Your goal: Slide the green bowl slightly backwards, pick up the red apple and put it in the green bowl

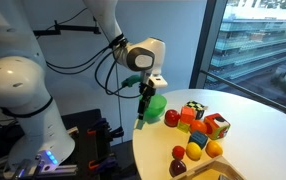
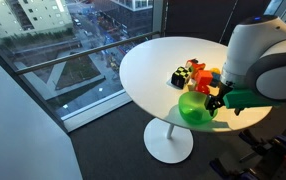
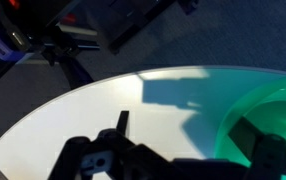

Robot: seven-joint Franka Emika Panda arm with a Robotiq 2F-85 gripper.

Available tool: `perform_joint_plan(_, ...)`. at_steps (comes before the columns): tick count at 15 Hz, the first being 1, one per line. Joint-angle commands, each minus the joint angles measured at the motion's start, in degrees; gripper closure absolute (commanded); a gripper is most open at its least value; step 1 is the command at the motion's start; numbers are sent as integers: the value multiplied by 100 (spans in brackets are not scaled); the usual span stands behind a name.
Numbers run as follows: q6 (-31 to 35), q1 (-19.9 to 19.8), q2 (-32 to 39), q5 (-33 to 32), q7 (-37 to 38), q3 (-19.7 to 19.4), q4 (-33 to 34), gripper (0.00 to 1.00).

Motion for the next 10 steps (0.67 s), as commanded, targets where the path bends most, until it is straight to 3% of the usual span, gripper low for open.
perform_joint_plan(1,-205,-150,-366,57,-205,45,-200,0)
perform_joint_plan(10,-109,-259,-683,311,-479,82,-124,0)
